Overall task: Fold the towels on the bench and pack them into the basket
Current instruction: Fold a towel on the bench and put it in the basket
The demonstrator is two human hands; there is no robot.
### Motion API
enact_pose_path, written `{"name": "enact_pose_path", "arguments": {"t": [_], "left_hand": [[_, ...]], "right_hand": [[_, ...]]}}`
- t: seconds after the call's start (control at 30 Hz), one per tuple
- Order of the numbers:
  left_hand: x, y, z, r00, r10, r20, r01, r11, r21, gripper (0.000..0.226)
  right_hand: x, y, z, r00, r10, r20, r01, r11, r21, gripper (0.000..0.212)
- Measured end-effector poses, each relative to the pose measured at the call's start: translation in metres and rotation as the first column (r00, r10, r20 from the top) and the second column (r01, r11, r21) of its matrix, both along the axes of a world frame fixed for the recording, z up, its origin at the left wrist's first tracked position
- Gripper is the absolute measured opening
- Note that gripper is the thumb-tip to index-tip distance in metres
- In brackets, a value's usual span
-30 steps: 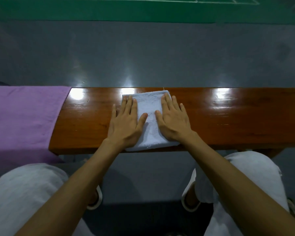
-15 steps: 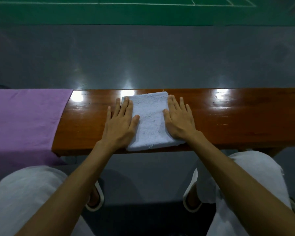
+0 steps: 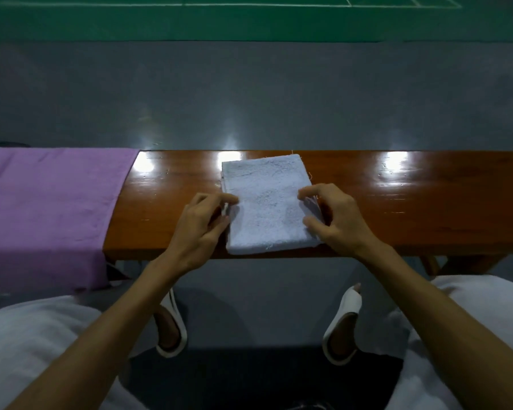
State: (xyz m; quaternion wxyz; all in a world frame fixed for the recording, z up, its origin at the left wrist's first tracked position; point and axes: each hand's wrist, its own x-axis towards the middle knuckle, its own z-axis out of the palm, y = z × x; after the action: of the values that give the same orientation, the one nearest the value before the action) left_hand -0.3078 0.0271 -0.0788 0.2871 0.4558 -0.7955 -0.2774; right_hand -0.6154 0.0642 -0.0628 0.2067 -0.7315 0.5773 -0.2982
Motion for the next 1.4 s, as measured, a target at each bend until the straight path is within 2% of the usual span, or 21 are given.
{"name": "enact_pose_path", "arguments": {"t": [0.23, 0.33, 0.43, 0.53, 0.63, 0.7, 0.8, 0.83, 0.9, 1.0, 1.07, 1.13, 1.2, 1.27, 1.33, 1.4], "left_hand": [[0.016, 0.011, 0.001, 0.996, -0.068, 0.053, 0.067, 0.997, 0.024, 0.067], [0.019, 0.016, 0.004, 0.976, -0.117, 0.183, 0.127, 0.991, -0.044, 0.100], [0.017, 0.019, -0.001, 0.931, -0.100, 0.351, 0.160, 0.977, -0.144, 0.118], [0.012, 0.021, -0.008, 0.940, -0.038, 0.339, 0.131, 0.959, -0.253, 0.098], [0.010, 0.019, -0.009, 0.971, -0.011, 0.241, 0.081, 0.955, -0.286, 0.064], [0.008, 0.017, -0.007, 0.986, 0.018, 0.165, 0.028, 0.961, -0.275, 0.045], [0.007, 0.014, -0.003, 0.999, 0.042, -0.009, -0.043, 0.985, -0.169, 0.020], [0.006, 0.013, 0.000, 0.996, 0.059, -0.066, -0.066, 0.992, -0.104, 0.017], [0.004, 0.009, 0.004, 0.991, 0.089, -0.098, -0.091, 0.996, -0.016, 0.017], [0.001, 0.003, 0.012, 0.999, 0.029, -0.028, -0.028, 0.998, 0.049, 0.005], [0.000, 0.001, 0.019, 0.999, -0.047, -0.019, 0.050, 0.984, 0.172, 0.021], [0.001, 0.001, 0.025, 0.984, -0.147, 0.098, 0.124, 0.970, 0.209, 0.042], [0.003, 0.001, 0.028, 0.942, -0.219, 0.255, 0.182, 0.970, 0.159, 0.056], [0.003, 0.004, 0.029, 0.899, -0.238, 0.367, 0.217, 0.971, 0.098, 0.087], [0.000, 0.008, 0.025, 0.863, -0.195, 0.466, 0.214, 0.977, 0.013, 0.108], [-0.004, 0.013, 0.017, 0.857, -0.110, 0.503, 0.193, 0.974, -0.115, 0.113]], "right_hand": [[-0.002, 0.014, -0.005, 0.985, 0.101, -0.143, -0.101, 0.995, 0.013, 0.086], [-0.003, 0.016, -0.005, 0.954, 0.150, -0.260, -0.147, 0.989, 0.028, 0.107], [-0.007, 0.018, -0.004, 0.934, 0.155, -0.322, -0.152, 0.988, 0.033, 0.110], [-0.008, 0.019, -0.003, 0.953, 0.161, -0.256, -0.159, 0.987, 0.027, 0.101], [-0.007, 0.019, 0.001, 0.986, 0.165, -0.013, -0.164, 0.985, 0.044, 0.094], [-0.011, 0.016, 0.006, 0.984, 0.140, 0.108, -0.148, 0.987, 0.068, 0.079], [-0.017, 0.010, 0.015, 0.978, 0.146, 0.148, -0.155, 0.987, 0.048, 0.031], [-0.018, 0.009, 0.018, 0.976, 0.147, 0.161, -0.157, 0.986, 0.055, 0.022], [-0.017, 0.006, 0.024, 0.971, 0.129, 0.203, -0.149, 0.985, 0.090, 0.018], [-0.013, 0.000, 0.029, 0.968, 0.093, 0.235, -0.133, 0.978, 0.162, 0.007], [-0.012, -0.004, 0.032, 0.973, 0.086, 0.212, -0.129, 0.972, 0.197, 0.008], [-0.011, -0.006, 0.034, 0.970, 0.075, 0.233, -0.131, 0.963, 0.237, 0.009], [-0.011, -0.006, 0.035, 0.969, 0.053, 0.241, -0.117, 0.958, 0.260, 0.009], [-0.010, -0.006, 0.034, 0.972, 0.025, 0.236, -0.088, 0.962, 0.260, 0.010], [-0.008, -0.007, 0.032, 0.968, -0.010, 0.251, -0.057, 0.965, 0.256, 0.013], [-0.005, -0.008, 0.030, 0.966, -0.033, 0.255, -0.033, 0.968, 0.248, 0.018]]}}
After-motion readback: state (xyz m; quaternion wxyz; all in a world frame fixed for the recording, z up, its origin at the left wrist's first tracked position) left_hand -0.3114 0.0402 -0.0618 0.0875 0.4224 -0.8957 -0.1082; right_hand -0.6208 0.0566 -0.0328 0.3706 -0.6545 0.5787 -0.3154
